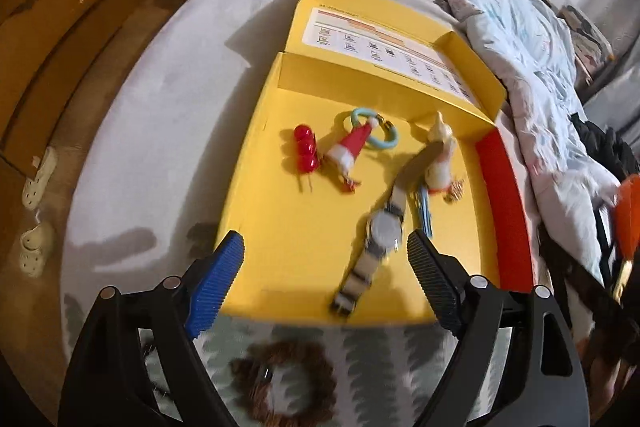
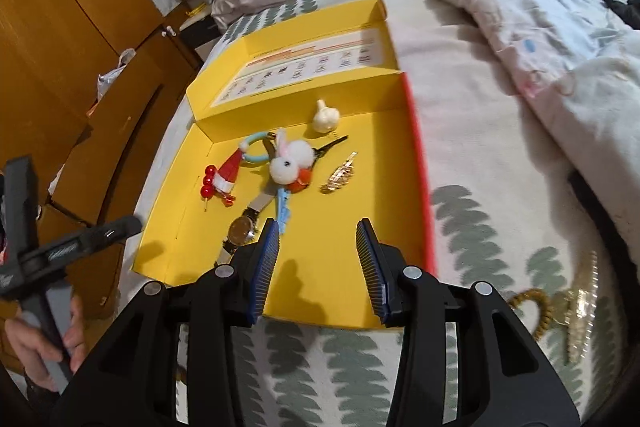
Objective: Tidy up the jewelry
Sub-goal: 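Move both open grippers back over the remaining jewelry in the box, then grasp the red three-bead hair pin with left gripper while right grasps white bunny clip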
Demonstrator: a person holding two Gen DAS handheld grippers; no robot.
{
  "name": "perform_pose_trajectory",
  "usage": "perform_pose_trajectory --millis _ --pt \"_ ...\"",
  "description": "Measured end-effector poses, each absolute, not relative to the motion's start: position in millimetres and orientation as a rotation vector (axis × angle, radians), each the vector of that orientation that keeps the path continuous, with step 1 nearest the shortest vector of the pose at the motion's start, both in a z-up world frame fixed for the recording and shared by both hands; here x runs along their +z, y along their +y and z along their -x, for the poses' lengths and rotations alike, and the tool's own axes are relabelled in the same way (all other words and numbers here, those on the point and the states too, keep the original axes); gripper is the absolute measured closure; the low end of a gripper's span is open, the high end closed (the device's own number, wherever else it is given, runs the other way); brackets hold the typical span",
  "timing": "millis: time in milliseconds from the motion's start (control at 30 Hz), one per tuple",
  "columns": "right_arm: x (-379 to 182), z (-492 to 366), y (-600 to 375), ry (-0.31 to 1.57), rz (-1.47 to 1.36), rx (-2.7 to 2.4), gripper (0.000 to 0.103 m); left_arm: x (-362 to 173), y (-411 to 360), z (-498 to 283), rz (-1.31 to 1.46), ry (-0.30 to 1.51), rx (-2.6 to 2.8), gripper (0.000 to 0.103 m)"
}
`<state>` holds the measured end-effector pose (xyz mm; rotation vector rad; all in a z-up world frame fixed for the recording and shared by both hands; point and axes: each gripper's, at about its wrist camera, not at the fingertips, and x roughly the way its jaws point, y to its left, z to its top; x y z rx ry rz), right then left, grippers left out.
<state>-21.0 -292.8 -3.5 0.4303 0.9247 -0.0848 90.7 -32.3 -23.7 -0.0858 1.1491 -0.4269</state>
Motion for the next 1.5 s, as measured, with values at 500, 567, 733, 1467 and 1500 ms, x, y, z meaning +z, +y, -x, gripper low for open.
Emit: perform_pose_trajectory --millis 500,567,733,1467,1500 --pt "-32.5 -34.2 -284.7 0.968 -0.420 -0.039 0.059 -70.6 -60.0 -146.0 0.025 1.251 -0.422 0.020" --pt "-35.3 -39.8 -282.4 0.970 -0.413 -0.033 0.060 -75.2 -62.7 -152.7 0.020 1.258 -0.428 0.020" --pt "-42.8 -50.7 -278.8 0.975 -0.398 -0.047 0.060 -81.9 -65.5 -164.9 0.026 1.264 -0.440 0.020" --pt "-53.4 -65.3 -279.0 0.980 -0.417 -0.077 0.062 -83.9 -74.9 -178.5 -0.014 1.220 -0.441 0.053" --pt "-53.8 -66.1 -277.8 0.983 -0.412 -0.078 0.062 -84.4 -75.3 -178.4 -0.024 1.216 -0.435 0.053"
